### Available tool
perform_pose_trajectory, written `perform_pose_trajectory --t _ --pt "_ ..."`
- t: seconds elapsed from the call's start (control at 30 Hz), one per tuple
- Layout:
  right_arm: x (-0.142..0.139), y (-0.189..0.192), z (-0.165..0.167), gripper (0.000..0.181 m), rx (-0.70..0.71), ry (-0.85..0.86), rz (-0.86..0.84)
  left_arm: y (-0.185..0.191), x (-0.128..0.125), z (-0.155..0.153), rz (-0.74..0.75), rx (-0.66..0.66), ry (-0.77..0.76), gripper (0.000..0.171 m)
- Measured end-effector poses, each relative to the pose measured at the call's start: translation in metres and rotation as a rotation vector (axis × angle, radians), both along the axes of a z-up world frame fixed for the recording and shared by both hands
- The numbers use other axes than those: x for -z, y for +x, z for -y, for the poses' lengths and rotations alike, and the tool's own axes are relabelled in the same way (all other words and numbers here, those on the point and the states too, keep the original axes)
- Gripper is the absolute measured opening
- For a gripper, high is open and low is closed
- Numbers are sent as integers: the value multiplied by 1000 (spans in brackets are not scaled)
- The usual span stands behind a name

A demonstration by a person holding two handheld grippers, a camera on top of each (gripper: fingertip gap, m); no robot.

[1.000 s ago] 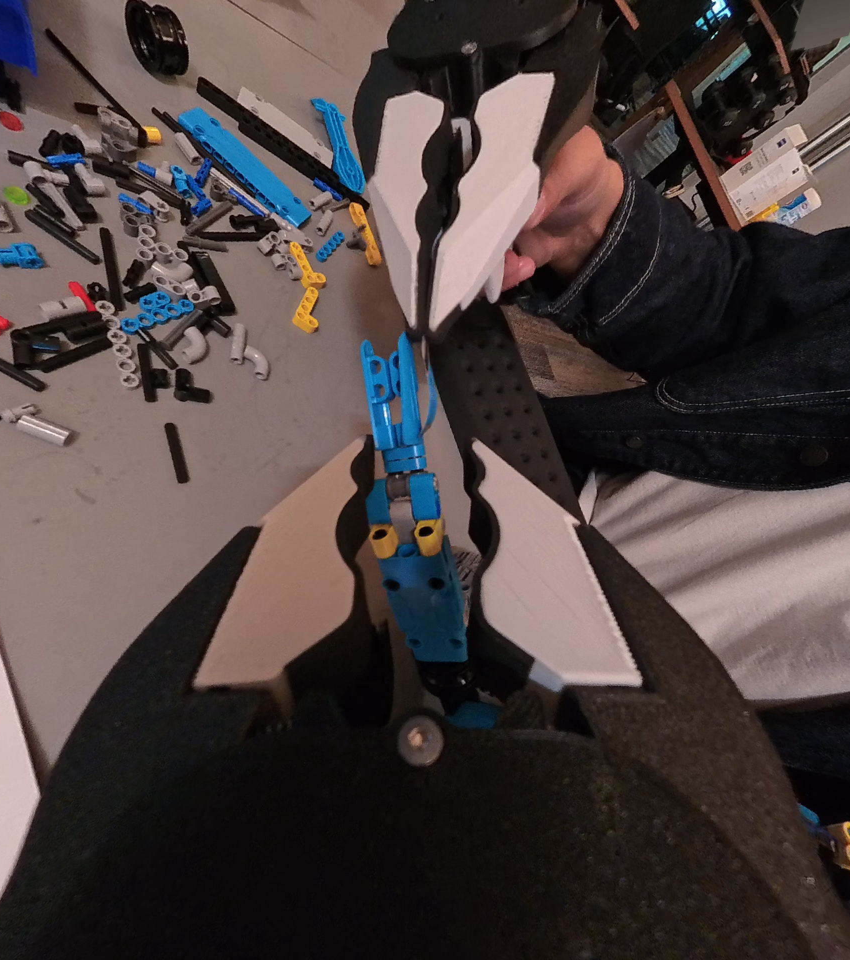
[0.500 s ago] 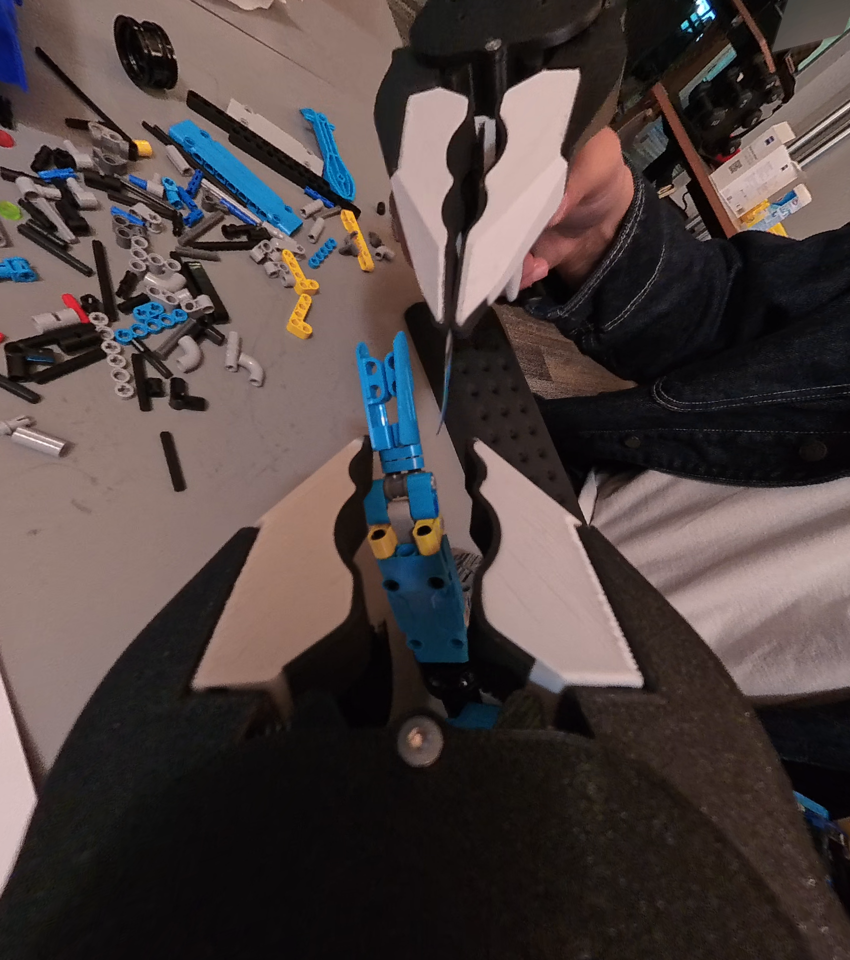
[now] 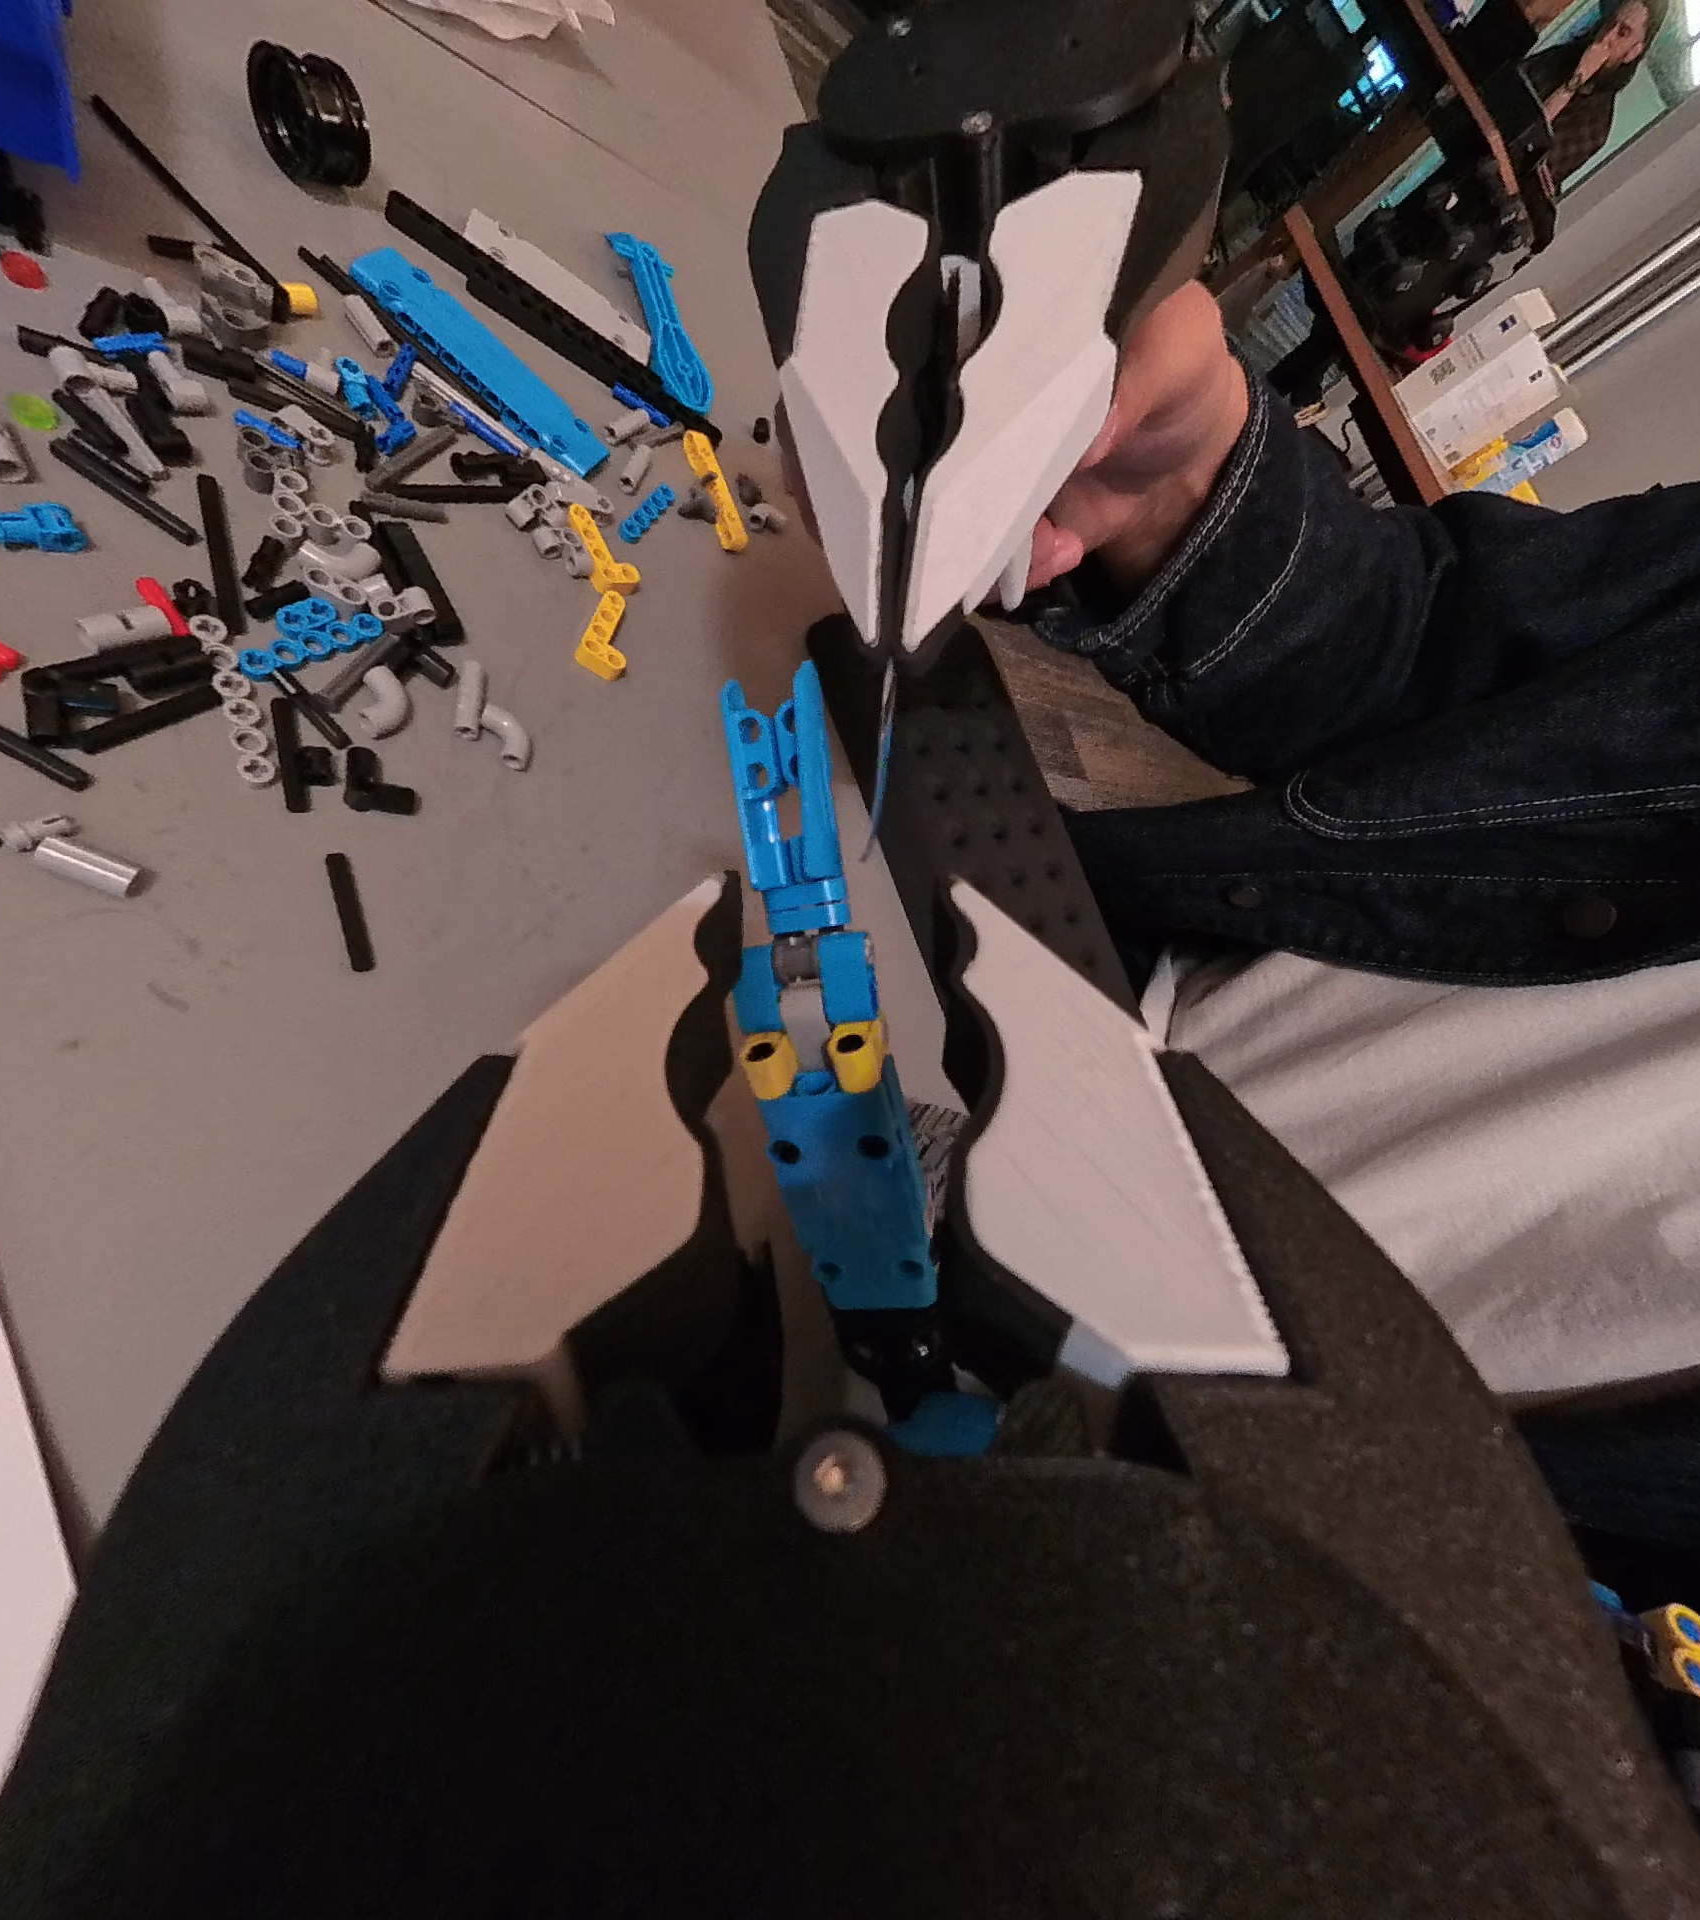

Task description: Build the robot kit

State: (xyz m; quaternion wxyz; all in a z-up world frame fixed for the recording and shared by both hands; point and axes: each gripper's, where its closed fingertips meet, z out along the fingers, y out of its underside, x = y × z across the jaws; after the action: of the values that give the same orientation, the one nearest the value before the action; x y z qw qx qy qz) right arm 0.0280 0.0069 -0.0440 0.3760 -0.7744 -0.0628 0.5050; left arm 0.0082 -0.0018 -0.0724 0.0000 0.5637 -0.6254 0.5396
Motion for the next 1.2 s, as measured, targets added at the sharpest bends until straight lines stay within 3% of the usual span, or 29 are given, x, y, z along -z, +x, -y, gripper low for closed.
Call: perform_pose_trajectory --t 1.2 --pt "6 2 -3 0 19 -14 10 1 2 3 -7 13 17 37"
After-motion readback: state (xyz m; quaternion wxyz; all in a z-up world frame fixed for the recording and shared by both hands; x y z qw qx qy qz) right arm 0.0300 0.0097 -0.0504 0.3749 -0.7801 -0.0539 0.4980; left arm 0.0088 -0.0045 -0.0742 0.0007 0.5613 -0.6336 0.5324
